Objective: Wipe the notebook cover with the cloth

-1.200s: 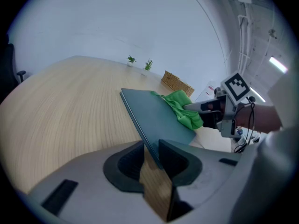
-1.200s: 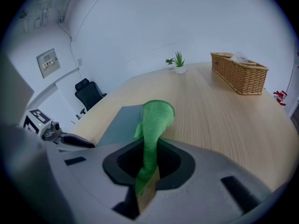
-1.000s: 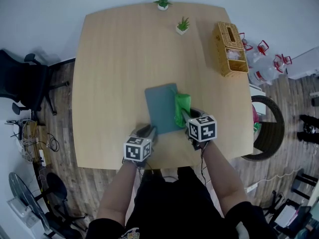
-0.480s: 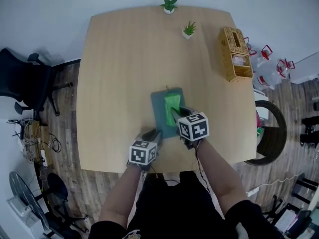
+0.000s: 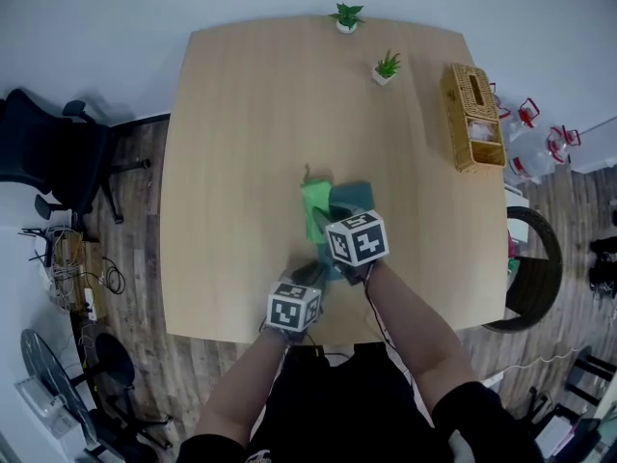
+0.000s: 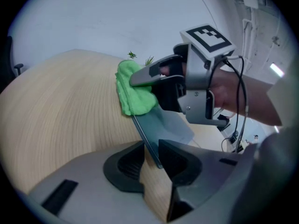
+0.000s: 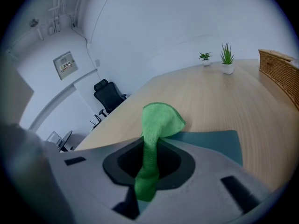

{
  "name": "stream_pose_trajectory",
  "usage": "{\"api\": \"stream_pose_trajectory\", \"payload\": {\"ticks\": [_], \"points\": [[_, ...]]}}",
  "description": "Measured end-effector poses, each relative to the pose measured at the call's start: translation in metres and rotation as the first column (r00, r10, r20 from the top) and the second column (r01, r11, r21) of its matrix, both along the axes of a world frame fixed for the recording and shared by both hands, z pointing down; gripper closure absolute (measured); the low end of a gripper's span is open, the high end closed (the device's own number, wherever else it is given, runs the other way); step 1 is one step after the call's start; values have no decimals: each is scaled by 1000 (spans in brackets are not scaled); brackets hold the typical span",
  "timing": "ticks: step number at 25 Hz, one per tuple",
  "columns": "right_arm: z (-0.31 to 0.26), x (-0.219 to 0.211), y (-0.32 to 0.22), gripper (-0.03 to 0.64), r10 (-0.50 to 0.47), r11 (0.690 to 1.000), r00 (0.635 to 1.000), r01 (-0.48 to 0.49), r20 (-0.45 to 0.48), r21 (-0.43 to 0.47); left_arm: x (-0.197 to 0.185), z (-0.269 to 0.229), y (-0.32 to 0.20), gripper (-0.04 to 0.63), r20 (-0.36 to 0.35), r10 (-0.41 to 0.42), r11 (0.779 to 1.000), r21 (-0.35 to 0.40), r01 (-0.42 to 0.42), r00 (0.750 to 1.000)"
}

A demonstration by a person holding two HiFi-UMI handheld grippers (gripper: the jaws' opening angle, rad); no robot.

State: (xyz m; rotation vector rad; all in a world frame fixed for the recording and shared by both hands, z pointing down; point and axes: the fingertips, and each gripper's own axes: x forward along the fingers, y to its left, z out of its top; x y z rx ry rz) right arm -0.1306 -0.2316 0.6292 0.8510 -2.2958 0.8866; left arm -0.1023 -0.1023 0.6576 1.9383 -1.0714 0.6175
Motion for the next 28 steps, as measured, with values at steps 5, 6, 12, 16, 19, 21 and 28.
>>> {"api": "stream_pose_trajectory", "payload": {"ticks": [5, 6, 12, 16, 19, 21, 28], "points": [[10, -8, -11, 560, -13, 1000, 1000, 12, -24, -18, 0, 1, 0, 505, -16, 1, 1000, -17, -1, 1000], [12, -7, -13, 560, -13, 1000, 1000, 13, -29, -21, 0, 1, -1, 505, -17, 1, 1000, -19, -2, 1000], [14, 6, -22, 560, 0, 1000, 999, -1, -37, -24, -2, 1, 0, 505, -22, 0, 1000, -26, -1, 1000], [15, 29, -33, 560, 51, 998, 998, -52, -42, -32, -2, 1, -1, 505, -27, 1, 1000, -30, -2, 1000], [17, 49, -42, 560, 91, 995, 995, -93, -51, -40, -3, 1, -1, 505, -25, 0, 1000, -30, -1, 1000], [18, 63, -46, 560, 117, 992, 992, -120, -56, -44, -3, 1, -1, 505, -24, -1, 1000, -30, 0, 1000], [20, 106, -54, 559, 200, 978, 979, -203, -46, -55, -2, 0, -1, 505, -21, -1, 1000, -26, 0, 1000]]}}
